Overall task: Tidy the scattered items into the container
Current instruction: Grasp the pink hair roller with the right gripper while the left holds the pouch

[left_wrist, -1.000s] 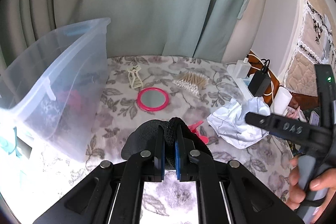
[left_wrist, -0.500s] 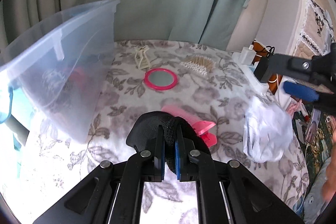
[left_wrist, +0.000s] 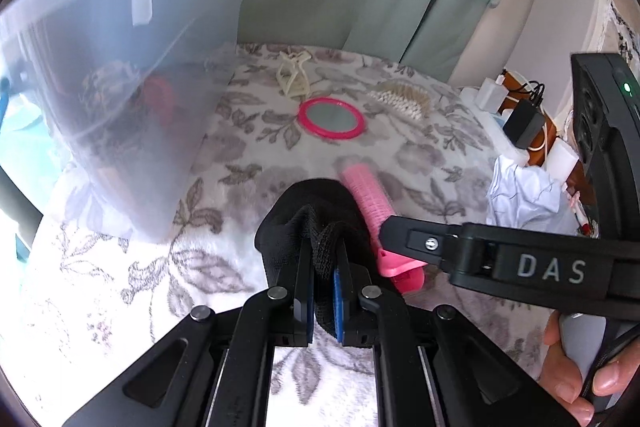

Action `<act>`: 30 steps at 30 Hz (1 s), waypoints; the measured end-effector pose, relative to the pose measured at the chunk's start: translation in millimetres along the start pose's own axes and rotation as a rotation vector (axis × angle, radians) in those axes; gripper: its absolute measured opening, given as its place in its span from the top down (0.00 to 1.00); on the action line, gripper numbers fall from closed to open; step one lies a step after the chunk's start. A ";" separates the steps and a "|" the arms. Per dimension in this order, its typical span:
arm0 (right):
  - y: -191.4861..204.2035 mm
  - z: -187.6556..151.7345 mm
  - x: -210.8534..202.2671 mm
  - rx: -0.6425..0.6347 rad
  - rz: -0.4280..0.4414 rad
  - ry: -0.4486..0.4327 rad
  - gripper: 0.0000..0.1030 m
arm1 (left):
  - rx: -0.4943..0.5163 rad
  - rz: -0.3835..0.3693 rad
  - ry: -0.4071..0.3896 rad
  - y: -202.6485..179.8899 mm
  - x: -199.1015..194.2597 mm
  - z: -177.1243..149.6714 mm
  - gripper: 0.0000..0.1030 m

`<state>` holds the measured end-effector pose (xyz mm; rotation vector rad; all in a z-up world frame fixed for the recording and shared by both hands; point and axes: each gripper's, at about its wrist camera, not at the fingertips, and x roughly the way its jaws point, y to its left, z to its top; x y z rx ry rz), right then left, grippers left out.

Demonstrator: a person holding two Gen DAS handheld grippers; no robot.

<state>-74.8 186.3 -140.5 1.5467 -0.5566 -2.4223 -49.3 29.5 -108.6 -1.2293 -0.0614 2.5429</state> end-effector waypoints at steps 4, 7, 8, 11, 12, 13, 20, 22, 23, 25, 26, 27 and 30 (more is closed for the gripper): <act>8.8 3.0 13.0 -0.022 -0.041 0.030 0.45 | 0.014 -0.010 0.004 0.4 3.6 -2.3 0.93; 8.6 2.7 17.7 -0.010 -0.049 0.040 0.48 | -0.001 -0.019 0.010 5.2 5.5 -4.2 0.93; 7.4 2.4 16.8 -0.005 -0.045 0.040 0.52 | -0.008 -0.025 0.010 7.0 5.8 -4.7 0.93; 3.4 1.4 14.4 0.009 -0.035 0.042 0.70 | -0.024 -0.039 0.005 9.6 6.1 -6.1 0.93; 1.4 0.9 14.1 0.015 -0.038 0.044 0.70 | -0.027 -0.037 0.005 10.5 6.7 -6.4 0.93; 0.0 0.8 13.9 0.021 -0.037 0.045 0.70 | -0.031 -0.038 0.006 11.2 7.0 -6.4 0.93; -9.5 3.4 4.0 0.054 -0.050 0.017 0.72 | -0.040 -0.033 0.004 13.6 5.9 -6.4 0.93; -14.6 4.0 0.3 0.068 -0.069 0.009 0.72 | -0.045 -0.034 0.005 14.5 5.9 -6.3 0.93; -16.9 4.3 -1.7 0.072 -0.084 0.004 0.72 | -0.047 -0.032 0.005 15.2 5.8 -6.2 0.93; -21.7 4.6 -6.5 0.076 -0.108 -0.006 0.72 | -0.050 -0.030 0.008 16.0 5.7 -6.0 0.93; -24.4 4.8 -8.1 0.087 -0.098 -0.005 0.72 | -0.049 -0.028 0.009 15.6 5.6 -6.0 0.93; -25.5 5.2 -9.8 0.092 -0.098 -0.007 0.72 | -0.045 -0.024 0.010 14.7 5.4 -6.1 0.93; -25.7 5.8 -15.6 0.088 -0.111 -0.019 0.72 | -0.038 -0.015 0.013 11.8 4.1 -5.6 0.93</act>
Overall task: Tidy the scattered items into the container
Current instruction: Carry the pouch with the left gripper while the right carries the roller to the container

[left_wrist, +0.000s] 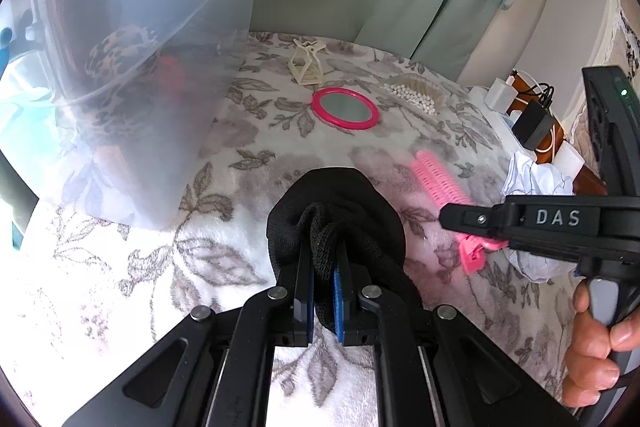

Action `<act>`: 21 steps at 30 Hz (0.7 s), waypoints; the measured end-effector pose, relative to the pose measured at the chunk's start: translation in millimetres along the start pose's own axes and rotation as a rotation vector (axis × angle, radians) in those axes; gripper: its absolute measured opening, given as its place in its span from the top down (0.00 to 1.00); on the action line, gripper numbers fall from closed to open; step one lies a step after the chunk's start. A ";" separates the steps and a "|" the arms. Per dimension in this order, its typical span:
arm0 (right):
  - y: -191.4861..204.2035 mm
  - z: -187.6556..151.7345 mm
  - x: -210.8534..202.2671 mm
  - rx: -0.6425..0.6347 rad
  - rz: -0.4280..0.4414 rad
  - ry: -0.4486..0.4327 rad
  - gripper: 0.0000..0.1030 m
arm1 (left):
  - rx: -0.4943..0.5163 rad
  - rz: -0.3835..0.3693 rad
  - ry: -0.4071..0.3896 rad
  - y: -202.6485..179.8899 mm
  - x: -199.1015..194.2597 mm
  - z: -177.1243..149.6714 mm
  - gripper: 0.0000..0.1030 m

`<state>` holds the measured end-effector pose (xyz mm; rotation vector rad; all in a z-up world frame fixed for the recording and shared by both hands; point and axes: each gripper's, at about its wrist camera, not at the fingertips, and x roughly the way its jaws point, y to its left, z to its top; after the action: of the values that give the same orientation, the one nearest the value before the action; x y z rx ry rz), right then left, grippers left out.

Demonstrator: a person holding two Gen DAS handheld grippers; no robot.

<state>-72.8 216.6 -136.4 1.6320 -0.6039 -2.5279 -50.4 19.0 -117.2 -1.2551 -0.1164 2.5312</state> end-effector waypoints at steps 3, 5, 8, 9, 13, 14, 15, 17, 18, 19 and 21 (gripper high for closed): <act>0.9 1.6 -7.4 0.005 0.012 -0.014 0.73 | 0.000 -0.002 -0.004 -2.0 -4.2 1.4 0.93; 4.9 2.7 -14.4 -0.002 0.024 -0.029 0.72 | 0.006 -0.004 -0.016 -5.7 -10.1 3.3 0.93; 13.3 3.5 -25.4 -0.014 0.039 -0.054 0.72 | 0.021 -0.006 -0.043 -12.7 -22.6 7.6 0.93; 16.2 3.7 -29.9 -0.017 0.044 -0.064 0.72 | 0.026 -0.007 -0.056 -15.2 -28.3 9.6 0.93; 26.6 5.4 -53.9 -0.026 0.059 -0.109 0.72 | 0.039 -0.020 -0.122 -22.5 -53.0 17.1 0.93; 29.2 5.7 -60.6 -0.030 0.063 -0.123 0.72 | 0.038 -0.023 -0.138 -23.9 -59.2 19.4 0.93; 31.4 5.7 -67.2 -0.035 0.068 -0.140 0.72 | 0.039 -0.025 -0.156 -25.4 -66.4 22.2 0.93; 35.2 5.7 -81.9 -0.041 0.081 -0.171 0.72 | 0.046 -0.027 -0.190 -28.7 -80.9 28.0 0.93; 37.4 5.8 -89.5 -0.044 0.088 -0.188 0.72 | 0.049 -0.028 -0.206 -30.4 -88.1 31.0 0.93; 40.0 6.1 -96.1 -0.048 0.094 -0.202 0.72 | 0.051 -0.028 -0.223 -31.7 -95.2 33.9 0.93; 46.1 6.7 -110.5 -0.058 0.106 -0.234 0.72 | 0.055 -0.025 -0.258 -33.4 -109.2 39.0 0.93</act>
<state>-37.9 205.8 -22.2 1.2610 -0.6118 -2.6499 -11.3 19.2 -3.1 -0.8968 -0.1184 2.6443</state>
